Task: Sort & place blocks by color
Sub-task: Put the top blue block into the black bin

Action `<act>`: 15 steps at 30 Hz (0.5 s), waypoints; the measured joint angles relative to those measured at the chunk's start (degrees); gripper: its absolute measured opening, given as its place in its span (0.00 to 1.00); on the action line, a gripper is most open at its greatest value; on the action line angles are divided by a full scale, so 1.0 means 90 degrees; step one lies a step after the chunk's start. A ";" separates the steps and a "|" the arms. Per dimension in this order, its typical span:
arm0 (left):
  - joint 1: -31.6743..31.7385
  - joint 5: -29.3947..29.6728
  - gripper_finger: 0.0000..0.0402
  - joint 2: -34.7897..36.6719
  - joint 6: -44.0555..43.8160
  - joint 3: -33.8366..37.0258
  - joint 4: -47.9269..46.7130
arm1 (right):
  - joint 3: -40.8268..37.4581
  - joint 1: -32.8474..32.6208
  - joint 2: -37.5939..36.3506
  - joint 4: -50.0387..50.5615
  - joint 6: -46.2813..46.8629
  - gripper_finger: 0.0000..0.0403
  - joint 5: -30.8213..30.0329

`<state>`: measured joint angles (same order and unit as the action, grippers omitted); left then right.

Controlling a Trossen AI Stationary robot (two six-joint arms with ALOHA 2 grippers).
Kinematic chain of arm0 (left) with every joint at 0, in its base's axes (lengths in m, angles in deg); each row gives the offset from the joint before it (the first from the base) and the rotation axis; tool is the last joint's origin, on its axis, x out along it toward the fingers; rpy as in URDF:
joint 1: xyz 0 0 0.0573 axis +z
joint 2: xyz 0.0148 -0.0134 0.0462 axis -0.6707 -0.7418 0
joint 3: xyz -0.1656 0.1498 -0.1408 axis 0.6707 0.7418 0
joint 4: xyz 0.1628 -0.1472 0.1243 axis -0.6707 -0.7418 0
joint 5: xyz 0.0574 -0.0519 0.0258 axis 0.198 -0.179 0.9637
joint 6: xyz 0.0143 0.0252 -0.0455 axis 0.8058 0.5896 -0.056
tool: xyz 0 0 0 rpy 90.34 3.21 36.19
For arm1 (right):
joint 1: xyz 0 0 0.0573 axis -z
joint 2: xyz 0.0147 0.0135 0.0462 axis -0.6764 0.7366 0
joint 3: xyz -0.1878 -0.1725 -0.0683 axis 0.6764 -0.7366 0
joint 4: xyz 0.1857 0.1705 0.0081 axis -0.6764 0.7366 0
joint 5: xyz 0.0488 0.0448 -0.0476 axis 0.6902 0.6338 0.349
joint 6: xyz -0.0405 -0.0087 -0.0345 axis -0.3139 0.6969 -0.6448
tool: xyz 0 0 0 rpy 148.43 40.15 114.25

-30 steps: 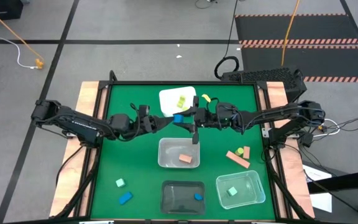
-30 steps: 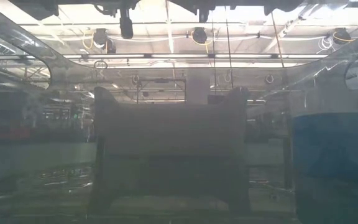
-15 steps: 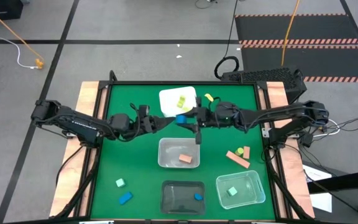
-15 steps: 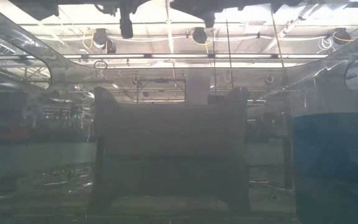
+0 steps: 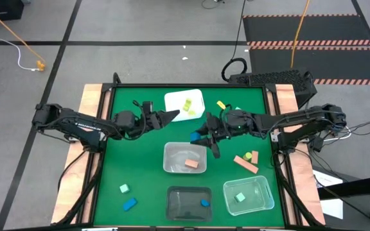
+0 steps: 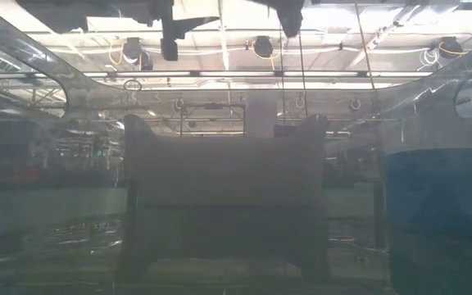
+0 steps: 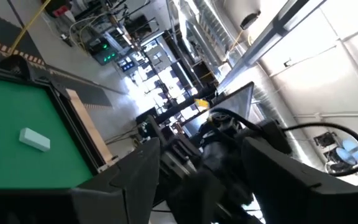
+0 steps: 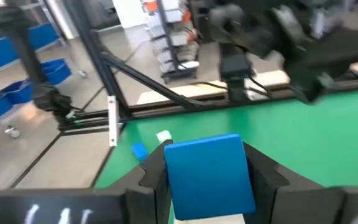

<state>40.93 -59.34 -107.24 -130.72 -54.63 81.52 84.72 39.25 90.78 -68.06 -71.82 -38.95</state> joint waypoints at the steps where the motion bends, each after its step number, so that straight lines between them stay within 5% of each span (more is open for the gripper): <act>1: 0.0002 -0.0002 0.58 0.0000 0.0001 0.0000 0.0000 | 0.0000 -0.0093 0.0000 -0.0072 -0.0051 0.30 -0.0002; 10: -0.0175 -0.0024 0.57 0.0002 0.0166 0.0002 -0.0366 | 0.0000 -0.0984 0.0005 -0.0226 0.0464 0.29 -0.0902; 15: -0.0186 -0.0727 0.57 0.0002 -0.0176 0.0002 -0.0869 | 0.0002 -0.1620 0.0220 -0.0516 0.1164 0.30 -0.1434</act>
<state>39.26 -65.88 -107.22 -132.31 -54.61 73.69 84.75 24.67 92.76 -72.71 -61.34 -51.85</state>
